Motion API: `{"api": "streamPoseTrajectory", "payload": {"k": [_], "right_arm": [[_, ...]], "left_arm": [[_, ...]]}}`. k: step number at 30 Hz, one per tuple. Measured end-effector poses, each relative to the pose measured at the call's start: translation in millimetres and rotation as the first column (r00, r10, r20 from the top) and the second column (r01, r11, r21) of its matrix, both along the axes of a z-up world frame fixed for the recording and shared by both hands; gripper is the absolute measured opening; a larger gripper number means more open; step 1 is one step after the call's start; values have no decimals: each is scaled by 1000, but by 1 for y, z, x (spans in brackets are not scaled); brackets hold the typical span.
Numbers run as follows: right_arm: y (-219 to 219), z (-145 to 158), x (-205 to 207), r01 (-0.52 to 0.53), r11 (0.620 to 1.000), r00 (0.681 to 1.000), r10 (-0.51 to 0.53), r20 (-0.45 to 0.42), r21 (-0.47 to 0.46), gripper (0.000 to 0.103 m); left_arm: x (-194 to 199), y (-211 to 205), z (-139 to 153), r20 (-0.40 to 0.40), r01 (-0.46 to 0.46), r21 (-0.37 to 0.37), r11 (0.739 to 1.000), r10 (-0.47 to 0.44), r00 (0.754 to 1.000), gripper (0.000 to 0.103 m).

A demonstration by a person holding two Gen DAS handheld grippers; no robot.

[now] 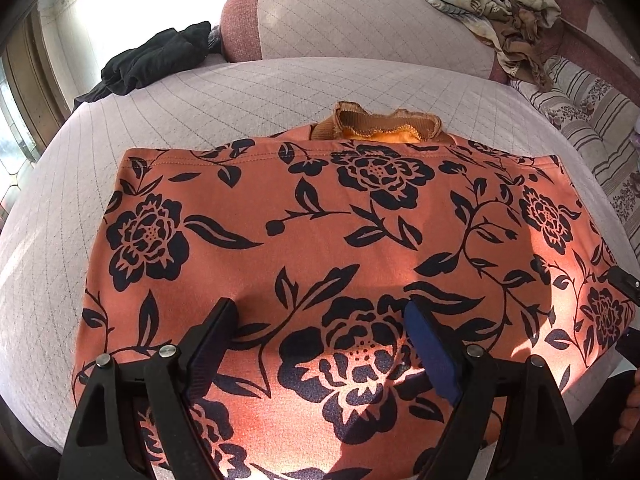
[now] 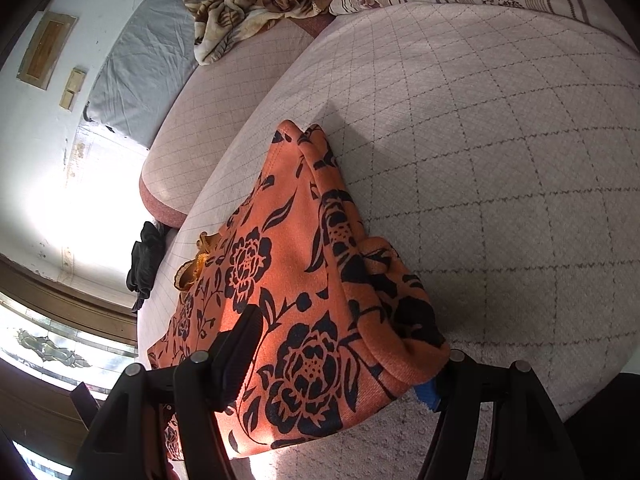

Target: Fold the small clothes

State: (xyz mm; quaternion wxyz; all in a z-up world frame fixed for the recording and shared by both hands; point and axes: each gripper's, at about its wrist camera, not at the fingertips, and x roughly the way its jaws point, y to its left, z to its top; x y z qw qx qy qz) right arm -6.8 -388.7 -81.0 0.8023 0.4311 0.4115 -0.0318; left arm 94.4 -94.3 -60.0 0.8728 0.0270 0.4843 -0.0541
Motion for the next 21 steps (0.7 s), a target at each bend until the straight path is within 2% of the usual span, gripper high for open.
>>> {"api": "streamPoseTrajectory", "payload": {"k": [4,8,11,12,13,16,17,19,20,21], "right_arm": [[-1,1,-1,4,1000,1000,-4,-1,6,70],[-1,2,0,6,1000,1000,-6,-1,1,71],[0,3,2,9,1000,1000,-9,-5,-7,71],[1,3,3,8,1000,1000,-8,-8,-13,71],[1,3,4,10,1000,1000,-11,-12,-12,71],[1,5,7,12,1000,1000,-12,-23,-21,71],[1,5,9,12,1000,1000,-13,-29,-24,71],[4,6,13,-3,998,999,0,-43,-57,65],[6,7,17,-20,996,998,15,-62,-89,46],[7,5,22,-45,993,995,35,-90,-113,19]], "left_arm": [[0,1,6,3,-5,-11,1000,5,1000,86],[-4,2,16,70,-10,-33,999,12,997,86],[4,-7,-11,3,23,20,1000,-23,1000,88],[1,-8,-10,52,32,40,999,-34,998,89],[1,-9,-9,49,37,46,998,-39,998,89],[3,1,1,1,17,-17,1000,-17,1000,89],[0,6,7,7,11,-38,999,-11,1000,89],[-11,21,26,65,7,-74,997,-2,998,89],[-18,31,35,95,2,-86,996,6,995,89],[-25,43,43,123,-8,-100,995,20,992,89]]}}
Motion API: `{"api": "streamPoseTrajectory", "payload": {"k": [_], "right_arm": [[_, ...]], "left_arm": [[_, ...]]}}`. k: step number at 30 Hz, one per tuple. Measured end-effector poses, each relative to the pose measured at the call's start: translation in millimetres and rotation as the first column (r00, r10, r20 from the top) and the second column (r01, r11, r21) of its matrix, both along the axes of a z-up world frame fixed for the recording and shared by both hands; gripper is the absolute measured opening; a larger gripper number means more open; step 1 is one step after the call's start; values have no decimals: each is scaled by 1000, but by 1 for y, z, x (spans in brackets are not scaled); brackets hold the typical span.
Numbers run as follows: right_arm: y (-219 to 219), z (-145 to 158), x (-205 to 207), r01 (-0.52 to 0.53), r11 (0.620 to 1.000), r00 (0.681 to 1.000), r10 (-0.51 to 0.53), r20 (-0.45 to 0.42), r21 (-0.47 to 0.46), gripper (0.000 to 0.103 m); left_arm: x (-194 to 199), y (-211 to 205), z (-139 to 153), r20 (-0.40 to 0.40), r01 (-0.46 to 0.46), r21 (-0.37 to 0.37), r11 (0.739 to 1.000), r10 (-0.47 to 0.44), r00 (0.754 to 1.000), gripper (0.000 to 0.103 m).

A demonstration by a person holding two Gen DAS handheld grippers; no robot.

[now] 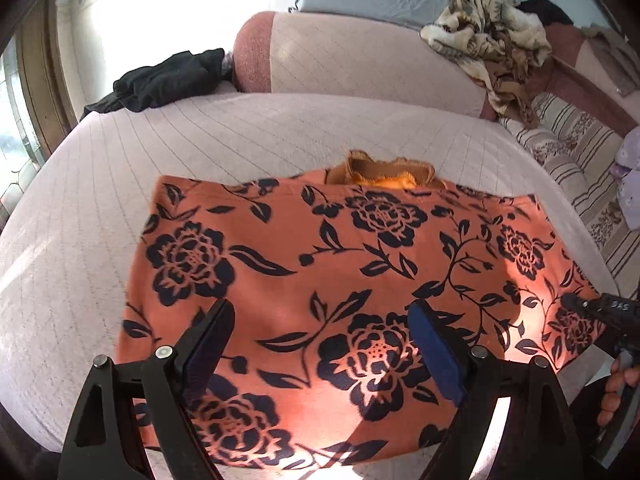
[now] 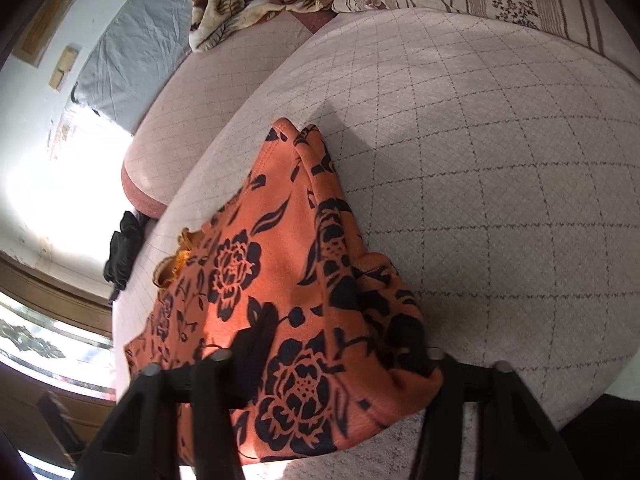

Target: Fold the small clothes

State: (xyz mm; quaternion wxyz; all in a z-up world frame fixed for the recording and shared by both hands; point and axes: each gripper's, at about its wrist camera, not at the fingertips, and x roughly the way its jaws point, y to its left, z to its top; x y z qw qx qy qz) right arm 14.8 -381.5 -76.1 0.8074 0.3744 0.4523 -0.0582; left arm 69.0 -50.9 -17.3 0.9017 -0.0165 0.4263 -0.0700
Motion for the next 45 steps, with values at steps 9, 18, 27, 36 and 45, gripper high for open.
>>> {"api": "streamPoseTrajectory", "payload": {"k": [9,18,27,36,45], "right_arm": [[106,126,29,-193,938,948,254,190,-289,11],[375,64,51,-646,670,723,691,-12,-367,12],[389,96,54,-620,696,728,682,65,-361,12],[413,44,24,-723,643,643,760,92,-252,81],[291,61,-10,-533,828,800,560,216,-174,81]], "left_arm": [[-52,167,30,137,-442,-109,891,453,881,89],[-74,236,-6,110,-632,-185,752,655,747,89],[-77,240,-6,141,-591,-229,774,627,766,89],[-82,239,-5,150,-568,-233,789,606,781,89],[-70,169,13,88,-205,-377,903,256,963,89]]}}
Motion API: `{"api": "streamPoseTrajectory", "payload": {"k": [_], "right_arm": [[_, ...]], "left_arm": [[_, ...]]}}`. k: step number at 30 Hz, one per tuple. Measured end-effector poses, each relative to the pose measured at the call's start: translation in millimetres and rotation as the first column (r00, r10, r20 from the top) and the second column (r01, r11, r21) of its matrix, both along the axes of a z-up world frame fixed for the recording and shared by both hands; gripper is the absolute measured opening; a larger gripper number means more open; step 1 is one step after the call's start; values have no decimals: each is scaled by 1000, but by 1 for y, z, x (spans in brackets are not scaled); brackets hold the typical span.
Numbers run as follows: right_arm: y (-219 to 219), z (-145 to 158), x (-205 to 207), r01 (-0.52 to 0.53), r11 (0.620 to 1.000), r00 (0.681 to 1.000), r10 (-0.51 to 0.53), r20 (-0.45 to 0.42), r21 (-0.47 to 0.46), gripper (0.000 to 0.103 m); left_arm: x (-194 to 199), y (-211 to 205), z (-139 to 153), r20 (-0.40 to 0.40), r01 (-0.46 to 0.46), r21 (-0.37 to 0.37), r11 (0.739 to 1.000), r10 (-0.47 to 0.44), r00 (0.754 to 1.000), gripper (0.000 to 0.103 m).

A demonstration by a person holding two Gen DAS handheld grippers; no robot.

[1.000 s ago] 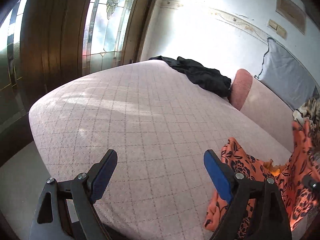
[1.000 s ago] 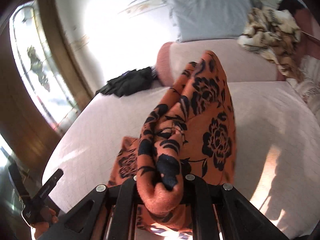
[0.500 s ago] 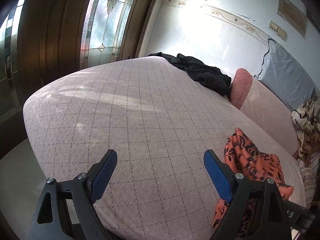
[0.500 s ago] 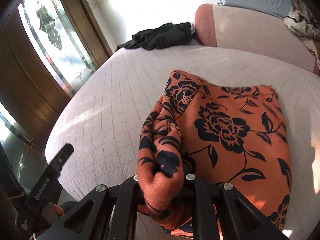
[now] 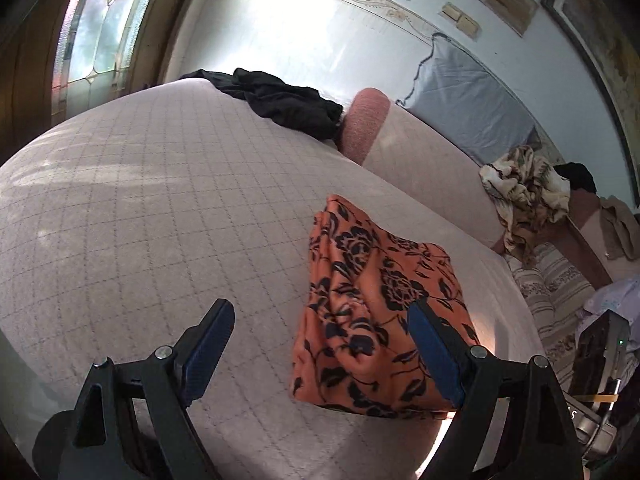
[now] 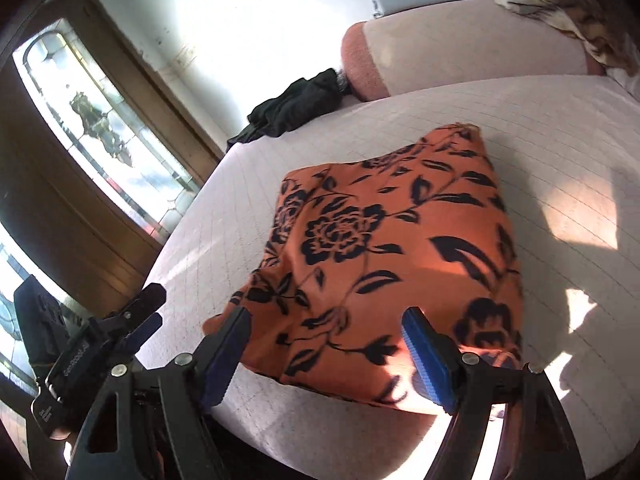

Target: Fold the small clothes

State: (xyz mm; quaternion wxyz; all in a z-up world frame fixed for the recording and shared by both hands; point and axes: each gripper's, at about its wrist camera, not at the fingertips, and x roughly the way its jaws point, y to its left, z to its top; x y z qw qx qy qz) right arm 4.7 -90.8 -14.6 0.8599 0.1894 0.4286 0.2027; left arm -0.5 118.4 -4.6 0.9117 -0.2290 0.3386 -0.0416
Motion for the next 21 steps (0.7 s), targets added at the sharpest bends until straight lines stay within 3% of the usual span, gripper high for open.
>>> {"api": "streamPoseTrajectory", "payload": {"k": [2,3,4,5,6,8,12,15,16,19,21], "right_arm": [[-23,1,8,43,998,999,-42,-27,34,81],[-32,-3,8,55,997,998,-53,-35,52,81],[-40,-6,9,61,995,997,-58,-45,73,81],[-49,-8,6,68,994,996,-63,-59,90,80],[-54,-9,6,69,992,996,-62,-71,107,80],[-64,-12,6,67,986,996,-57,-74,152,80],[-82,-14,9,93,953,992,-64,-110,289,81],[-102,-8,12,128,935,989,-98,-108,329,81],[-110,-9,16,143,933,987,-109,-118,332,81],[-130,-27,34,208,924,969,-149,-199,320,82],[-133,-45,49,212,912,954,-115,-276,352,82]], "left_arm": [[19,-11,-15,-99,23,8,1000,-22,995,86],[33,-14,-35,-205,34,16,999,-30,978,62],[43,-12,-60,-335,34,3,999,-31,942,42],[43,-4,-76,-365,12,-78,997,-40,930,38],[37,3,-73,-335,-7,-115,993,-32,942,38],[29,2,-55,-333,-25,-63,998,2,943,39],[22,-12,-2,-193,-26,59,998,37,980,42],[30,-38,28,-84,33,114,993,-23,996,66],[40,-46,34,-58,63,146,987,-55,997,69],[70,-76,24,-77,132,273,953,-115,990,71],[90,-83,-4,-177,116,367,923,-53,983,71]]}}
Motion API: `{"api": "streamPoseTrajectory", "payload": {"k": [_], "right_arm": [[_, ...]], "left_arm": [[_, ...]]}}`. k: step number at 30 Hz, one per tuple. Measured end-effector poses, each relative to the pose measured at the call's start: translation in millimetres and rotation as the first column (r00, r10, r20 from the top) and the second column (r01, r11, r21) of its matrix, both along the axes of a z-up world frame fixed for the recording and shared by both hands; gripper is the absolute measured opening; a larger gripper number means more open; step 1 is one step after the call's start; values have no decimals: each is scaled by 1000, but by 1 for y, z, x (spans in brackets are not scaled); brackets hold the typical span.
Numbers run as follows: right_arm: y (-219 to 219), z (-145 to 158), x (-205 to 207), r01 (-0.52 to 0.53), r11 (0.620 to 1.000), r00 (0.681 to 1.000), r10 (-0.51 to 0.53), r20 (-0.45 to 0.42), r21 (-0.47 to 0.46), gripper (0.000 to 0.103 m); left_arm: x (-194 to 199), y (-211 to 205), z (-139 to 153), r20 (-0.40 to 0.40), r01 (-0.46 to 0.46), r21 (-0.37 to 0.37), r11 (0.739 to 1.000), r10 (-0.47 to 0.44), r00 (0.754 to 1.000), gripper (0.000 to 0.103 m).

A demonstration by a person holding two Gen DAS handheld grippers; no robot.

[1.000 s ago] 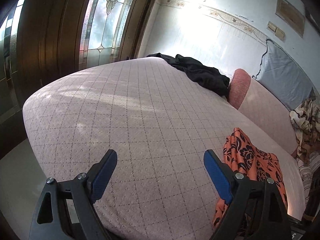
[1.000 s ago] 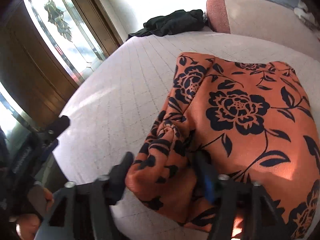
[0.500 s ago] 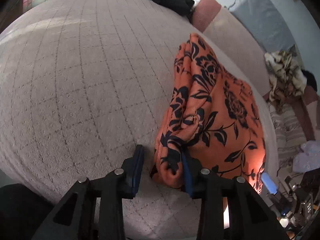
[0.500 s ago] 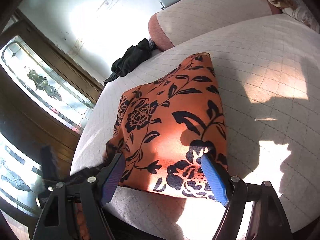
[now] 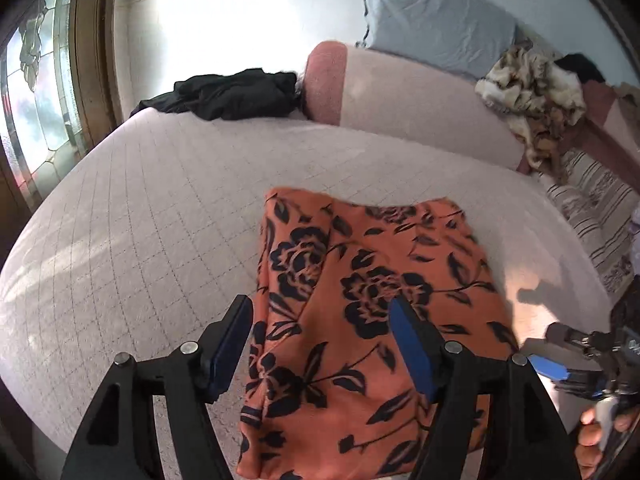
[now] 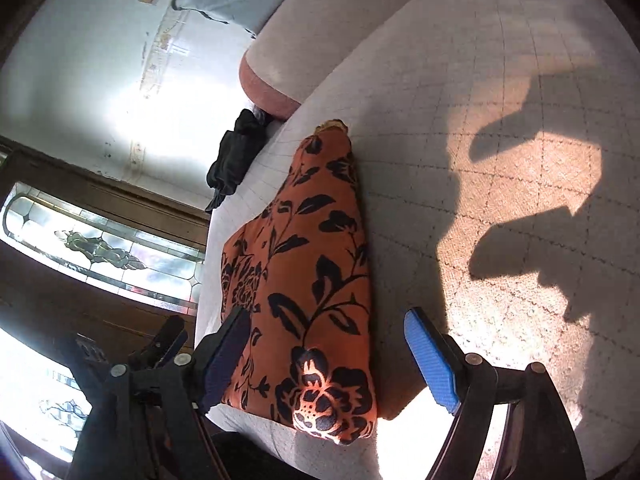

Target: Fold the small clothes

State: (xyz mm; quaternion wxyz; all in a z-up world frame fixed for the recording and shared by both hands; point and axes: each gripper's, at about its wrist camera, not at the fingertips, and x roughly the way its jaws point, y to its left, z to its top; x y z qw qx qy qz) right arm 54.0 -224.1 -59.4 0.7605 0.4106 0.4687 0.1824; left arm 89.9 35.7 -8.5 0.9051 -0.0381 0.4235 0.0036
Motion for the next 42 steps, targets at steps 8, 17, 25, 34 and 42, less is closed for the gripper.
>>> {"api": "streamPoseTrajectory", "payload": {"k": [8,17,25,34,42], "right_arm": [[47,-9,31,-186,982,982,185,-45,-31,40],[34,-16,12,-125,992,991,124,-43,-24,61],[34,-27,78,-92,992,987,102,-121,88,77],[43,-21,66,-91,988,995,85,-48,-128,39],[19,-19,104,-3,999,997,7,-79,54,69]], "left_arm": [[10,22,-46,-99,-55,-39,998,51,994,73],[6,35,-52,-67,-34,-87,996,28,997,78],[-1,39,-55,-50,-25,-105,994,19,999,78],[-11,56,-54,-42,-16,-110,994,12,999,81],[-10,60,-55,-46,-18,-123,992,12,999,81]]}}
